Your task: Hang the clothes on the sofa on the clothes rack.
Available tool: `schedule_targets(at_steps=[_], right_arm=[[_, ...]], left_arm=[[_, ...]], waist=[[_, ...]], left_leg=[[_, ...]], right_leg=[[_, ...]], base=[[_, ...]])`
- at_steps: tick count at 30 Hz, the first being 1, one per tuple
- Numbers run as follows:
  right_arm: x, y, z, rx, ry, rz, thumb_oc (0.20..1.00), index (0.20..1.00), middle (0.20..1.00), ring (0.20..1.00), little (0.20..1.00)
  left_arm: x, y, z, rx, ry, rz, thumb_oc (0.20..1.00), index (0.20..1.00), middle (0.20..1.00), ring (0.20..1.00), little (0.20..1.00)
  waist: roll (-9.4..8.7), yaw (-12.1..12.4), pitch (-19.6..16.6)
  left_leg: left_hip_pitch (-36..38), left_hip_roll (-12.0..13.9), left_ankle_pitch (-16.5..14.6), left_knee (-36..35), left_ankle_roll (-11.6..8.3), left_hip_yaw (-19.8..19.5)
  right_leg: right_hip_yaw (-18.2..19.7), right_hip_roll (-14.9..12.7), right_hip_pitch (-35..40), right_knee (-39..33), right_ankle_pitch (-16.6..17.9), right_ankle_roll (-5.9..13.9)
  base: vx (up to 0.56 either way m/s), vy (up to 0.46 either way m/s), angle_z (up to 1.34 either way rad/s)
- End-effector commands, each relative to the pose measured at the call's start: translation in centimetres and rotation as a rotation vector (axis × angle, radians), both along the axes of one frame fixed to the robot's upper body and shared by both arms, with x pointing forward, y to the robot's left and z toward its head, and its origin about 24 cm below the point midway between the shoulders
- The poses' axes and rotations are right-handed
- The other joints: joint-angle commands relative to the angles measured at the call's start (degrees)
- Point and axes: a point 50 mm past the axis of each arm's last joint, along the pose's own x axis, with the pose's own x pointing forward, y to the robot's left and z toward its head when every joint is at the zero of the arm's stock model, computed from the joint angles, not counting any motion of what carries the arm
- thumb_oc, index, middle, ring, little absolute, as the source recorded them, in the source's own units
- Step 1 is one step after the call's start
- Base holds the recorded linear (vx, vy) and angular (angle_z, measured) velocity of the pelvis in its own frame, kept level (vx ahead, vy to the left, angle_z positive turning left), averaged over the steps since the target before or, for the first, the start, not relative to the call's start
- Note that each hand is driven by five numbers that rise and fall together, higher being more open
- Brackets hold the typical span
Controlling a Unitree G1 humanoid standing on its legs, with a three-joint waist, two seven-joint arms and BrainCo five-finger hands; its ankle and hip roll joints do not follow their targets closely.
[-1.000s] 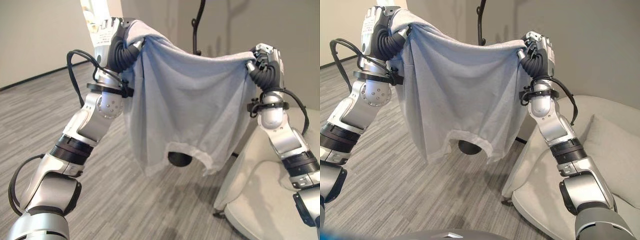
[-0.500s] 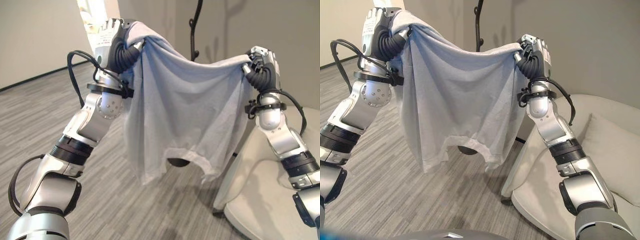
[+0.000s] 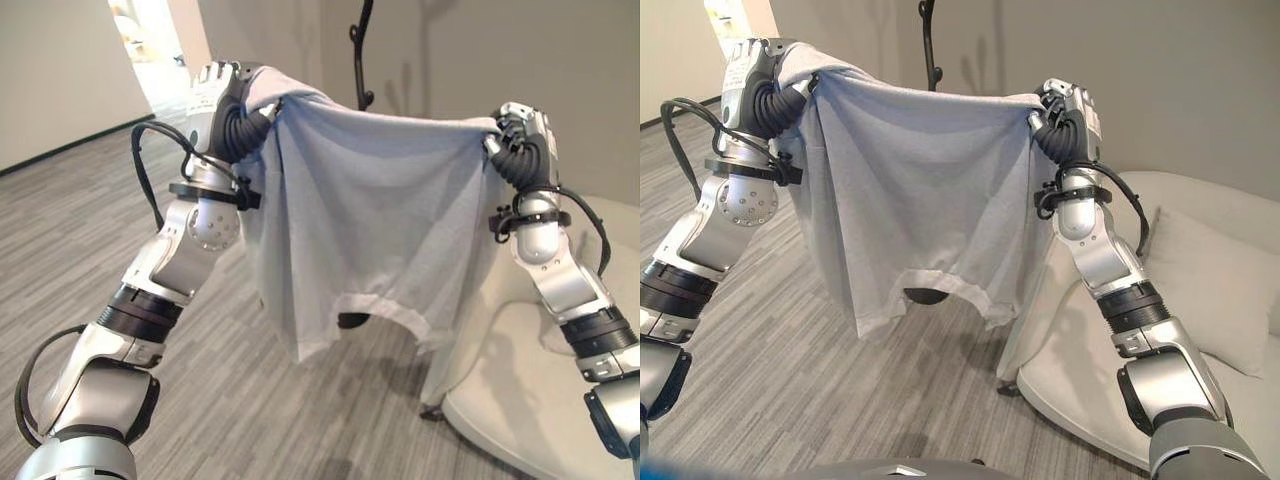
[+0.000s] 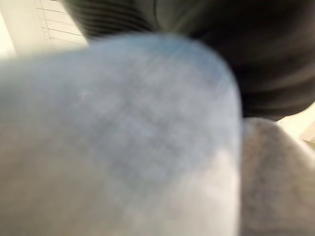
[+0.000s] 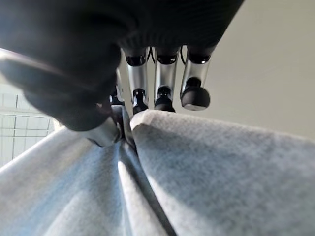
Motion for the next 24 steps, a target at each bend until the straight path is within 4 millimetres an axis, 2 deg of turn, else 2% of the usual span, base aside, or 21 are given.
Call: schedule_targets(at_steps=[1,3,5,7,8,10,11,13,14,16,17,18,19,20,21,22,23,24], right_arm=[[-0.4,-1.7,2.8,0.016,-0.103,-0.048,0.200,0.200,0.200,0.200,0.200],[-0.5,-1.8,2.8,0.009,-0.103,-0.052,0.200,0.200,0.200,0.200,0.200],[-0.5,-1.9,3.0,0.005,-0.107,-0.054,0.200,0.200,0.200,0.200,0.200],[-0.4,-2.2,3.4,-0.005,-0.119,-0.069,0.200,0.200,0.200,0.200,0.200],[-0.4,-2.2,4.3,-0.003,-0.151,-0.081,0.200,0.200,0.200,0.200,0.200],[-0.4,-2.2,4.5,0.001,-0.162,-0.085,0.200,0.200,0.200,0.200,0.200],[-0.4,-2.4,5.1,0.001,-0.190,-0.101,0.200,0.200,0.200,0.200,0.200],[-0.4,-2.5,5.3,-0.004,-0.196,-0.110,0.200,0.200,0.200,0.200,0.200],[-0.6,-3.0,6.1,-0.028,-0.215,-0.125,0.200,0.200,0.200,0.200,0.200],[-0.7,-3.4,6.5,-0.029,-0.222,-0.139,0.200,0.200,0.200,0.200,0.200],[-0.7,-3.5,6.3,-0.025,-0.217,-0.137,0.200,0.200,0.200,0.200,0.200],[-0.7,-3.6,6.2,-0.025,-0.214,-0.137,0.200,0.200,0.200,0.200,0.200],[-0.8,-3.7,5.8,-0.025,-0.199,-0.129,0.200,0.200,0.200,0.200,0.200],[-0.9,-3.9,5.9,-0.028,-0.204,-0.128,0.200,0.200,0.200,0.200,0.200],[-0.9,-3.9,5.8,-0.028,-0.197,-0.125,0.200,0.200,0.200,0.200,0.200],[-0.9,-3.9,5.8,-0.027,-0.196,-0.125,0.200,0.200,0.200,0.200,0.200],[-0.9,-4.3,5.5,-0.029,-0.179,-0.127,0.200,0.200,0.200,0.200,0.200],[-0.8,-4.3,5.4,-0.026,-0.173,-0.125,0.200,0.200,0.200,0.200,0.200]], left_arm=[[-0.3,1.0,3.0,-0.001,-0.100,0.033,0.200,0.200,0.200,0.200,0.200],[-0.3,1.0,3.1,-0.011,-0.100,0.033,0.200,0.200,0.200,0.200,0.200],[-0.2,0.8,3.1,-0.009,-0.099,0.033,0.200,0.200,0.200,0.200,0.200],[-0.1,0.7,3.3,-0.004,-0.100,0.035,0.200,0.200,0.200,0.200,0.200],[0.0,0.6,3.7,-0.003,-0.114,0.041,0.200,0.200,0.200,0.200,0.200],[0.0,0.6,3.9,-0.005,-0.123,0.045,0.200,0.200,0.200,0.200,0.200],[-0.1,0.8,4.3,-0.011,-0.142,0.055,0.200,0.200,0.200,0.200,0.200],[-0.2,1.0,4.5,-0.011,-0.154,0.061,0.200,0.200,0.200,0.200,0.200],[-0.3,0.9,4.9,0.005,-0.173,0.061,0.200,0.200,0.200,0.200,0.200],[-0.1,0.8,5.0,0.007,-0.170,0.066,0.200,0.200,0.200,0.200,0.200],[-0.1,0.8,4.7,0.002,-0.163,0.064,0.200,0.200,0.200,0.200,0.200],[-0.1,0.8,4.6,0.002,-0.161,0.064,0.200,0.200,0.200,0.200,0.200],[0.2,0.6,3.9,-0.004,-0.128,0.055,0.200,0.200,0.200,0.200,0.200],[0.3,0.6,3.8,0.008,-0.123,0.060,0.200,0.200,0.200,0.200,0.200],[0.3,0.6,3.9,0.018,-0.118,0.060,0.200,0.200,0.200,0.200,0.200],[0.4,0.6,3.9,0.018,-0.117,0.060,0.200,0.200,0.200,0.200,0.200],[0.4,0.8,3.9,0.026,-0.106,0.068,0.200,0.200,0.200,0.200,0.200],[0.4,0.8,4.1,0.030,-0.110,0.070,0.200,0.200,0.200,0.200,0.200]], waist=[[1.68,2.0,-0.1],[2.00,1.6,1.0],[2.22,1.3,1.4],[2.01,0.4,2.2],[2.25,-0.5,3.9],[2.43,-0.9,4.6],[2.40,-1.7,5.6],[2.73,-2.0,5.7],[2.19,-2.6,5.2],[1.04,-2.9,3.5],[0.68,-3.3,2.1],[0.92,-3.6,2.0],[0.73,-4.2,0.3],[1.07,-4.5,-0.9],[1.21,-4.5,-1.6],[1.32,-4.7,-1.7],[1.41,-4.8,-2.7],[1.33,-4.9,-3.1]], left_leg=[[0.6,-0.8,-10.2,7.2,1.84,1.4],[1.4,-0.9,-11.0,7.6,2.37,1.2],[2.1,-0.8,-11.4,7.5,2.45,0.7],[3.4,-1.3,-12.1,7.0,2.43,-0.3],[4.5,-1.2,-12.9,6.9,2.03,-1.5],[5.1,-1.0,-13.4,6.9,1.62,-1.8],[6.5,-0.3,-14.5,7.1,0.63,-2.3],[7.0,0.5,-14.9,6.8,0.12,-2.7],[9.2,0.8,-16.2,5.4,-0.45,-4.0],[11.8,1.2,-18.0,4.1,-0.61,-5.6],[13.5,2.5,-18.7,3.6,-0.89,-6.3],[13.7,2.8,-18.7,3.3,-0.96,-6.5],[14.8,5.7,-18.9,4.0,-1.92,-7.3],[14.3,7.5,-18.2,5.5,-2.68,-8.4],[13.8,8.5,-16.7,7.2,-3.12,-8.6],[13.6,8.7,-16.8,7.3,-3.22,-8.8],[10.7,10.6,-11.2,14.9,-4.97,-8.2],[9.1,11.6,-8.6,18.8,-5.48,-7.2]], right_leg=[[-3.5,-6.7,-6.8,17.4,-3.1,7.38],[-2.5,-6.7,-10.1,22.3,-2.3,6.77],[-2.4,-6.2,-12.2,22.3,-2.4,6.28],[-1.5,-5.3,-14.9,18.6,-0.9,6.24],[-1.1,-4.4,-18.2,12.0,2.1,7.17],[-2.1,-4.2,-19.5,8.0,3.3,7.92],[-3.9,-3.8,-22.4,1.5,4.6,8.94],[-4.5,-3.3,-22.5,0.0,4.8,9.05],[-3.9,-2.9,-22.4,-0.6,4.8,9.05],[-3.1,-2.6,-21.0,-0.3,8.3,9.05],[-3.1,-2.6,-20.2,0.0,9.2,9.05],[-3.5,-2.4,-19.9,0.0,9.1,9.05],[-3.6,-2.1,-19.0,1.2,9.3,9.00],[-4.1,-1.2,-18.0,1.2,8.9,8.64],[-4.5,-0.7,-17.1,1.3,8.4,8.39],[-4.7,-0.6,-17.1,1.2,8.4,8.34],[-6.2,0.9,-13.8,0.6,6.6,6.65],[-7.0,1.5,-12.0,0.0,5.3,6.06]], base=[[0.04,0.119,-0.20],[0.05,0.086,-0.26],[0.11,0.029,-0.05],[0.21,-0.016,-0.07],[0.23,-0.050,0.08],[0.22,-0.053,0.19],[0.20,-0.056,0.15],[0.29,-0.097,0.21],[0.43,-0.148,0.39],[0.52,-0.186,0.46],[0.40,-0.149,0.54],[0.58,-0.247,0.66],[0.52,-0.270,0.85],[0.65,-0.347,0.76],[0.30,-0.191,0.58],[0.37,-0.246,0.22],[0.37,-0.240,0.05],[0.49,-0.302,0.22]])
